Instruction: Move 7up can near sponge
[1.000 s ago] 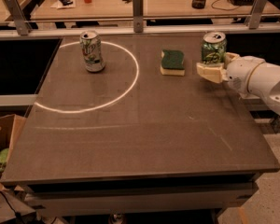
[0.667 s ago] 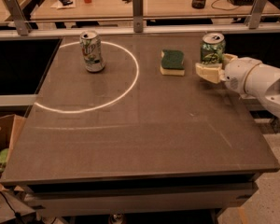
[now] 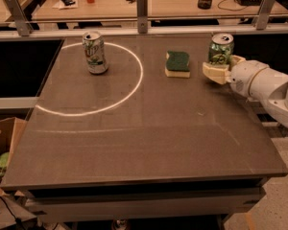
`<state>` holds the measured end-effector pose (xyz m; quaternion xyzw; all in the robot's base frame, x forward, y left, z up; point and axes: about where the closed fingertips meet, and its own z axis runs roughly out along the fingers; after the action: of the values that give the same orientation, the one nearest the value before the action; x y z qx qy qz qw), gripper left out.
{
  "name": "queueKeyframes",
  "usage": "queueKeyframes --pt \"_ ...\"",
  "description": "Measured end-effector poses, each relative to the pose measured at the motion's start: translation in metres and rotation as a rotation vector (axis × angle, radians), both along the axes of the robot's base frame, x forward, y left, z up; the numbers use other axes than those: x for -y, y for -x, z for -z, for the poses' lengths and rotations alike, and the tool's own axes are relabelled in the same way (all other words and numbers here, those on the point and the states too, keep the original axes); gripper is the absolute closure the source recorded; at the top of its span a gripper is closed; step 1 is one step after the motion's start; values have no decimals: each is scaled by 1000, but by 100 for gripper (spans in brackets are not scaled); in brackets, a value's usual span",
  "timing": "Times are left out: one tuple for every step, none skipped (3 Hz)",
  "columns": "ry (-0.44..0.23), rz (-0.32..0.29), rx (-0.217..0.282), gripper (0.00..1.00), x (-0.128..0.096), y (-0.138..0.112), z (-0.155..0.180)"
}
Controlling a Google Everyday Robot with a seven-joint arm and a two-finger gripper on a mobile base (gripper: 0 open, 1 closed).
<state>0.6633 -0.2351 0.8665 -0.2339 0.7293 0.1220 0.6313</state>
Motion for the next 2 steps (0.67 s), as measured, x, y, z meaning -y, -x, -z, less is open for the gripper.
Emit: queueKeyframes --pt "-13 -11 -16 100 -7 -4 11" --pt "-10 -26 -41 100 -10 -6 26"
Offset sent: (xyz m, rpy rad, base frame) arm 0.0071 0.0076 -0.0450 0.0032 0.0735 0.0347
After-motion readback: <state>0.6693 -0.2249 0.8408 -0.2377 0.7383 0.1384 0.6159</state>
